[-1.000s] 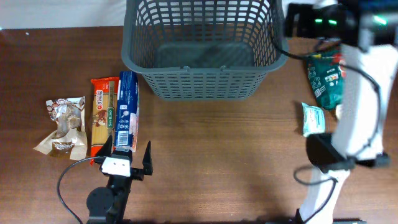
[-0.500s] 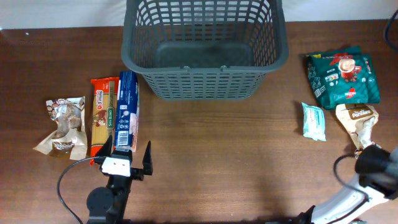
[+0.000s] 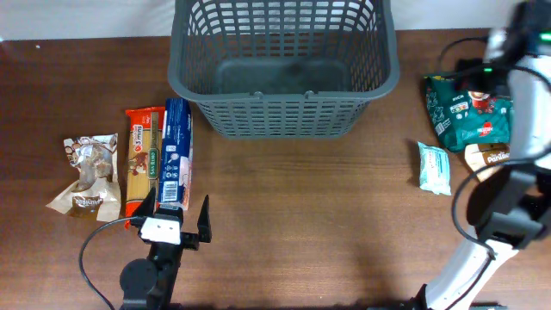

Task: Pack container
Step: 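Release the basket and lower the right gripper onto the green Nescafe bag, then lift the Nescafe bag with the right gripper and drop it into the basket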

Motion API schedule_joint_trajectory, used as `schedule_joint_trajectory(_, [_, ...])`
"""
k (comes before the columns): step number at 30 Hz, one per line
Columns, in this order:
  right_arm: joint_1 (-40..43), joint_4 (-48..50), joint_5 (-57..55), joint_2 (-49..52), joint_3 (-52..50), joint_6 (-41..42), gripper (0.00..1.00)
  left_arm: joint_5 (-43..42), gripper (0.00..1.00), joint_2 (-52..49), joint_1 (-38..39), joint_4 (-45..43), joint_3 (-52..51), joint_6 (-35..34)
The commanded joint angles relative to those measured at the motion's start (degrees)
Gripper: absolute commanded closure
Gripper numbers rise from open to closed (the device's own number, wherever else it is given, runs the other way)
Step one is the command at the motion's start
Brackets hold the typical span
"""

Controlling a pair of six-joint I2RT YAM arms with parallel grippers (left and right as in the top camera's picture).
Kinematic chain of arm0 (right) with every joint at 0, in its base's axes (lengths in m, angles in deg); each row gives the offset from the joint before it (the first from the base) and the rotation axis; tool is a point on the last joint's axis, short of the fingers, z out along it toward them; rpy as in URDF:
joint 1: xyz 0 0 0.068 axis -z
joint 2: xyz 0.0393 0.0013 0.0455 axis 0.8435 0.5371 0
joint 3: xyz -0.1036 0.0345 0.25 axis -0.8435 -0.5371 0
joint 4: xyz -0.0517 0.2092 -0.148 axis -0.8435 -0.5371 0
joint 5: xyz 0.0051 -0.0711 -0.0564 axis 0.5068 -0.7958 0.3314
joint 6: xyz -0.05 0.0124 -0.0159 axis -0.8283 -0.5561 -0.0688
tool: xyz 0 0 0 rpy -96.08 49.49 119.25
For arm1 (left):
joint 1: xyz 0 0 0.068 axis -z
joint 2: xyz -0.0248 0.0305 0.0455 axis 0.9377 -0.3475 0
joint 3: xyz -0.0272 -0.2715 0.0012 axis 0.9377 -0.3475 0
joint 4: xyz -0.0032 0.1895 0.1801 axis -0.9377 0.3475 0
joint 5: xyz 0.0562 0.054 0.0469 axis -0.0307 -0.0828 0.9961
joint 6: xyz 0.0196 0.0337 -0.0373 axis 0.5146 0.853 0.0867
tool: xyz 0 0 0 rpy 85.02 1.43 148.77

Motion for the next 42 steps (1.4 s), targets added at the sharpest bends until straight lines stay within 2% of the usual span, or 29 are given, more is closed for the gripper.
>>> schedule_joint_trajectory(1, [-2.84, 2.27, -11.41, 4.28, -2.80, -1.36, 0.01, -0.61, 0.01, 0.28, -0.04, -0.13, -0.33, -0.33])
schedule_joint_trajectory(13, [-2.89, 4.68, -13.66, 17.57, -3.02, 4.09, 0.01, -0.61, 0.01, 0.28, -0.04, -0.13, -0.33, -0.33])
schedule_joint_trajectory(15, [-2.93, 4.90, -13.29, 19.67, -3.04, 4.98, 0.12, -0.61, 0.01, 0.28, -0.04, -0.13, -0.33, -0.33])
schedule_joint_trajectory(16, [-3.02, 4.94, -13.09, 20.22, -3.08, 5.95, 0.23, -0.59, 0.01, 0.28, -0.04, -0.13, -0.33, -0.33])
schedule_joint_trajectory(17, [-3.02, 5.09, -12.68, 20.79, -3.10, 6.75, 0.40, -0.59, 0.01, 0.28, -0.04, -0.13, -0.33, -0.33])
schedule_joint_trajectory(19, [-3.02, 5.35, -11.76, 21.55, -3.10, 7.96, 0.80, -0.61, 0.01, 0.28, -0.04, -0.13, -0.33, -0.35])
schedule_joint_trajectory(20, [-3.02, 5.53, -11.74, 21.88, -3.13, 8.52, 0.91, -0.61, 0.01, 0.28, -0.04, -0.13, -0.33, -0.33])
schedule_joint_trajectory(21, [-3.02, 5.57, -11.67, 22.05, -3.10, 8.76, 0.96, -0.61, 0.01, 0.28, -0.04, -0.15, -0.33, -0.33])
schedule_joint_trajectory(27, [-2.75, 4.02, -11.54, 21.44, -1.55, 10.36, 0.97, -0.59, 0.01, 0.28, -0.04, -0.15, -0.33, -0.33])
schedule_joint_trajectory(31, [-1.95, -0.74, -11.45, 18.93, 3.98, 11.78, 0.97, -0.61, 0.01, 0.28, -0.04, -0.13, -0.33, -0.33])
schedule_joint_trajectory(42, [-2.62, -18.69, -10.56, 8.24, 41.11, 11.74, 0.97, -0.59, 0.01, 0.28, -0.04, -0.13, -0.33, -0.33])
